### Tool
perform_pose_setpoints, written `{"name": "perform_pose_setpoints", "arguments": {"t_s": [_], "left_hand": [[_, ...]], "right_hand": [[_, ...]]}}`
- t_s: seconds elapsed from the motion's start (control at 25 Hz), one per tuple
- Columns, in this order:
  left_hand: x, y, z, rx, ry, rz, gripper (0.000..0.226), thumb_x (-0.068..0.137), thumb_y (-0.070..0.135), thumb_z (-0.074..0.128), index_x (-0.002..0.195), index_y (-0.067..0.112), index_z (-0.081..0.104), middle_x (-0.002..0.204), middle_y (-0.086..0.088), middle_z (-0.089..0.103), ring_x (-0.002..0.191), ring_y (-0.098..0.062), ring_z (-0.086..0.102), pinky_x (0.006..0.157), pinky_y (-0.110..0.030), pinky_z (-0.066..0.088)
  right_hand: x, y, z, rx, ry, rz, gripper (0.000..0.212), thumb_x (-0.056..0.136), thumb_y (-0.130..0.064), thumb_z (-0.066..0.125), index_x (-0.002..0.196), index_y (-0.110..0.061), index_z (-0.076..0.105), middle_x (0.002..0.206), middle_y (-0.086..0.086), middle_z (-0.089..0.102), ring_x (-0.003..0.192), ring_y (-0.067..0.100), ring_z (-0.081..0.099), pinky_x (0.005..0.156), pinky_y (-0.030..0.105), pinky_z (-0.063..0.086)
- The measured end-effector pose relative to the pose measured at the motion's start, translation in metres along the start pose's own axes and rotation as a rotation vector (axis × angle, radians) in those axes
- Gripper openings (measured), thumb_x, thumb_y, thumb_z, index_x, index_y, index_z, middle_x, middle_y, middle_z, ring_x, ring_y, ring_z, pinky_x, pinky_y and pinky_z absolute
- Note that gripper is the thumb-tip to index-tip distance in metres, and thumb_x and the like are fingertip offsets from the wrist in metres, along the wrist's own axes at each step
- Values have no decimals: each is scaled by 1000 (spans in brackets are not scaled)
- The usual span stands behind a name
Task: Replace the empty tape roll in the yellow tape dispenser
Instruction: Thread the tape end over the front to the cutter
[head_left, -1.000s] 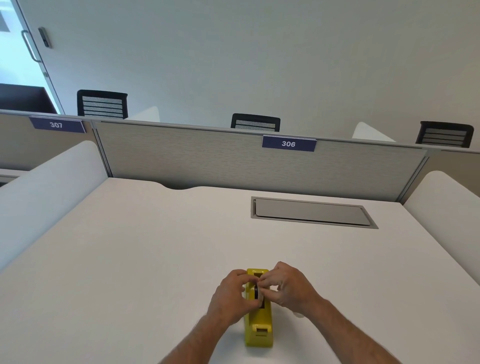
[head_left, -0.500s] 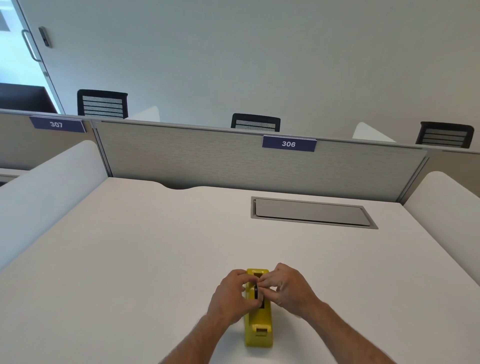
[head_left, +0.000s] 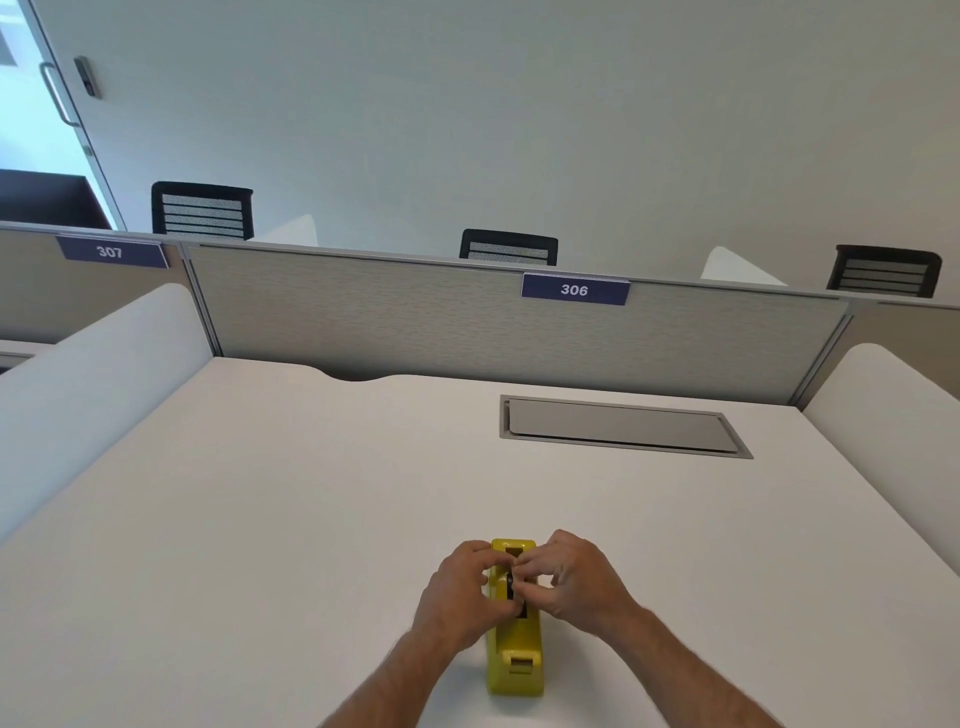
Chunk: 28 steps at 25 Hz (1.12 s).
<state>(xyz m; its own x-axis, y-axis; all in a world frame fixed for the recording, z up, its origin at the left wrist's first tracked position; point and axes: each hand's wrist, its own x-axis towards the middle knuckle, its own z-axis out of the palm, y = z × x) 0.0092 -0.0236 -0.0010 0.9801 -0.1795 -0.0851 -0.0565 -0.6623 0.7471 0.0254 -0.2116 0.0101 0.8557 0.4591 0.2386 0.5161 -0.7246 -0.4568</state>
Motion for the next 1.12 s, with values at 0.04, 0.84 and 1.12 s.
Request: {"name": "perform_pose_setpoints", "arguments": {"t_s": [0.04,0.84,1.12], "left_hand": [[0,0,0,-1,1,0,55,70,46,82,120,39,62,136,12,50,107,-9,59,91,-29,57],[1,1,-1,0,6,0,55,68,49,82,118,38,63,133,13,52,103,-8,60,88,-28,57],[1,1,-2,1,-4,2,55,66,47,83,117,39,64,132,15,52,102,-7,60,88,-29,57]], "right_hand": [[0,0,0,5,4,1,14,84,-38,65,86,-32,78,86,-26,73,75,7,49,64,28,49],[-2,-1,5,-3,48,8,17,86,-35,60,87,-32,77,91,-27,74,74,7,49,61,30,51],[-2,-1,2,15,54,17,14,81,-40,67,88,-33,77,90,-28,74,77,9,52,61,29,52]]}}
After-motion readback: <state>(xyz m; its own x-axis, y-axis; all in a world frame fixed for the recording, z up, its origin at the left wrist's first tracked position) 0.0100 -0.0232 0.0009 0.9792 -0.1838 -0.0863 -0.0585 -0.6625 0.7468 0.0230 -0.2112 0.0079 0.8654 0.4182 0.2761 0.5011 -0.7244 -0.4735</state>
